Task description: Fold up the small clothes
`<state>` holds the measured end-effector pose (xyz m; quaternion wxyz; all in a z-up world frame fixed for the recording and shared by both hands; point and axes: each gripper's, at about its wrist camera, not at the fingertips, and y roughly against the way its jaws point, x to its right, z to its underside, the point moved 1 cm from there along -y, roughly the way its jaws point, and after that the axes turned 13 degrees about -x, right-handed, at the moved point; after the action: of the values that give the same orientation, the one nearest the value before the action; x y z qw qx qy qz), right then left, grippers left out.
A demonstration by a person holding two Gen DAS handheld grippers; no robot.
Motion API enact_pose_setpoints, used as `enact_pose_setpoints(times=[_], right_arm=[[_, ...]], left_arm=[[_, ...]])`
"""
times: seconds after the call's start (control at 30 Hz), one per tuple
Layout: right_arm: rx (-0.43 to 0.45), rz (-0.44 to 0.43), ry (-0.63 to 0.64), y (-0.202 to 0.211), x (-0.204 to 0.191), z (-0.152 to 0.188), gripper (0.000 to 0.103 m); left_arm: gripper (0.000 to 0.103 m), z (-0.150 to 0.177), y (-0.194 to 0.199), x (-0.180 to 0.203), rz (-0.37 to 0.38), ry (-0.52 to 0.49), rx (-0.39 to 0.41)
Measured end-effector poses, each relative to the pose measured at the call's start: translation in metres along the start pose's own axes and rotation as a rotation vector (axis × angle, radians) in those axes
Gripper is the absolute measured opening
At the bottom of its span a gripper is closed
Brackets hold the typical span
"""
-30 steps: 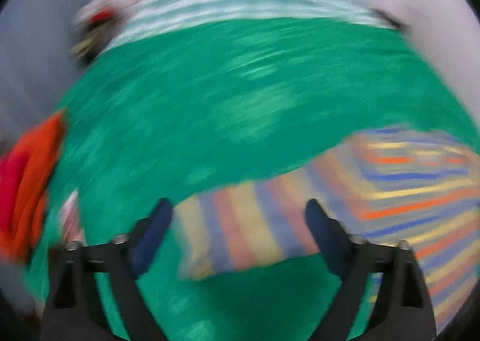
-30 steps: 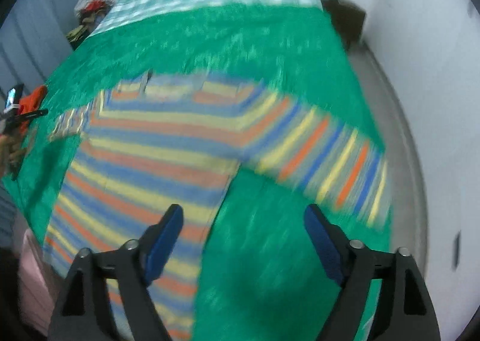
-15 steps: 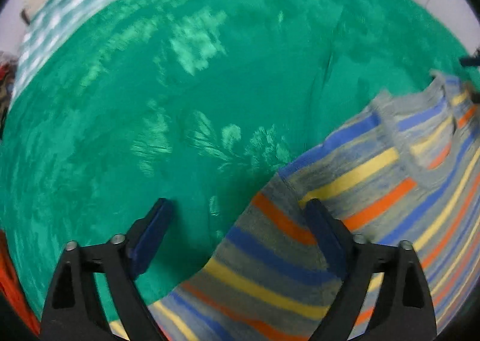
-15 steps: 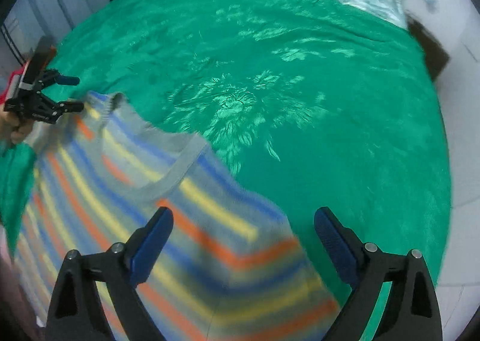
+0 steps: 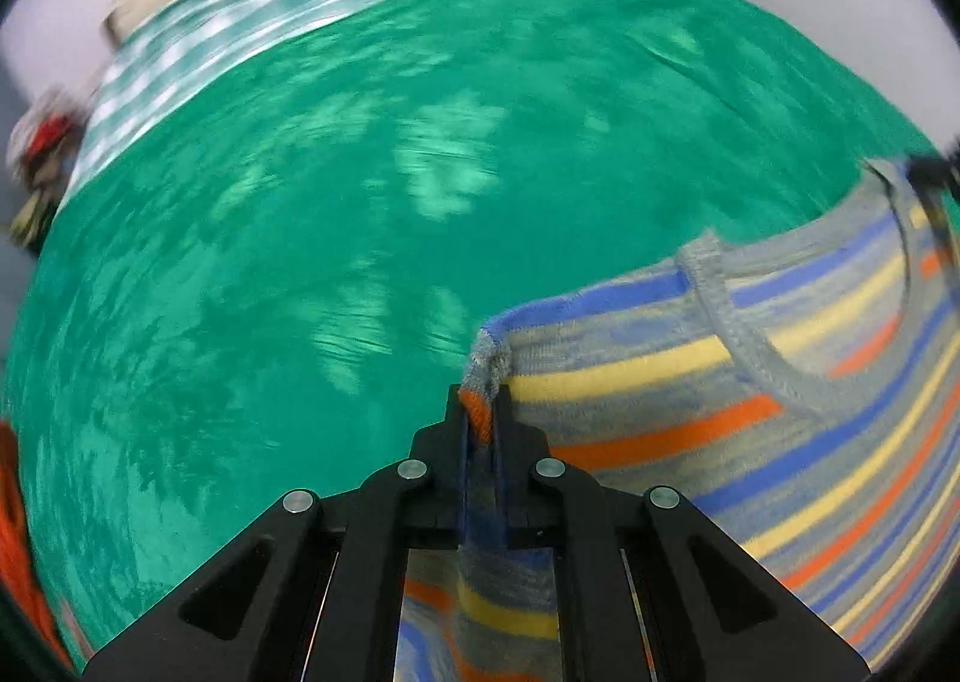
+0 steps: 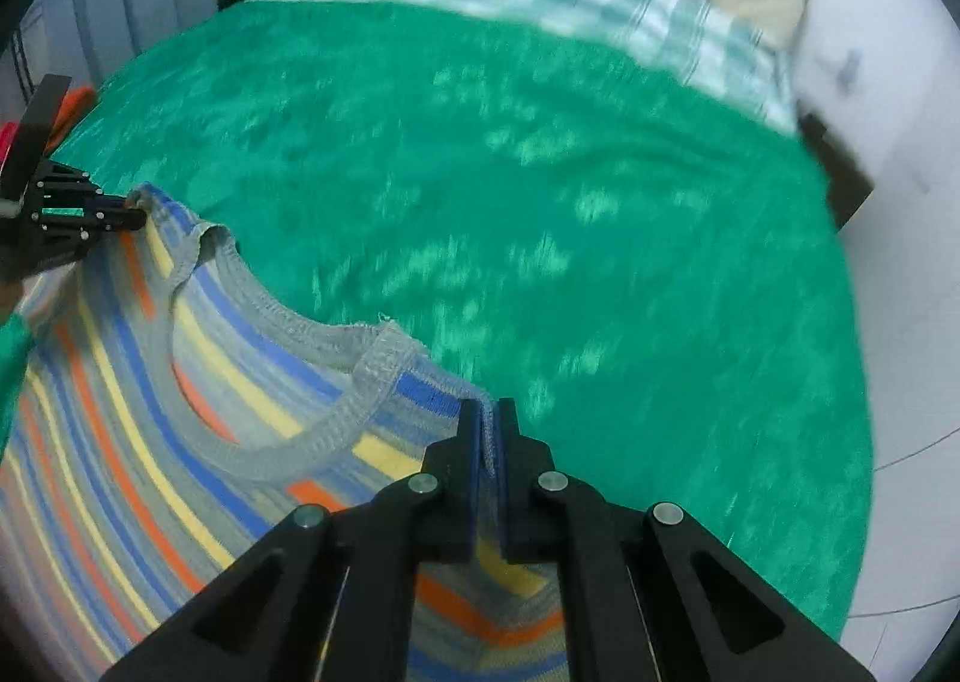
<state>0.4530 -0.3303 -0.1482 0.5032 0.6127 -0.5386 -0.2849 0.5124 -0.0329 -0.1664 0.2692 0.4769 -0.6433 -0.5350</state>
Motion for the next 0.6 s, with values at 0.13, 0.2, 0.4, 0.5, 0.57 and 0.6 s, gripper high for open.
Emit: enact_pose_setpoints(times=[0.13,0.2,0.4,0.5,0.57,0.6], right_arm=[[-0.013,0.039,-0.061,-0.028,-0.002,-0.019,0.004],[-0.062,0.008,-0.099,-0.047,-0.001,-0.020,0.008],[0.016,-0.022,-0.216,0.004,0.019,0.024,0.064],[0.045,-0.082,-0.229,0.054,0.025,0.092,0.066],[0.020,-0.150,-0.257,0.078,0.022,0.152,0.066],[-0.006,-0.198,-0.279,0.088,0.016,0.188,0.066]], left_arm=[[0.014,-0.009,-0.030,0.001,-0.051,0.036,-0.059],[0.040,-0.001,-0.022,0.002,-0.090,0.070,-0.045],[0.074,0.090,0.059,-0.024,-0.090,0.163,0.085],[0.076,0.183,0.076,-0.021,0.014,0.150,-0.013],[0.076,0.247,0.079,-0.004,0.095,0.147,-0.113],[0.076,0.284,0.081,0.013,0.145,0.154,-0.163]])
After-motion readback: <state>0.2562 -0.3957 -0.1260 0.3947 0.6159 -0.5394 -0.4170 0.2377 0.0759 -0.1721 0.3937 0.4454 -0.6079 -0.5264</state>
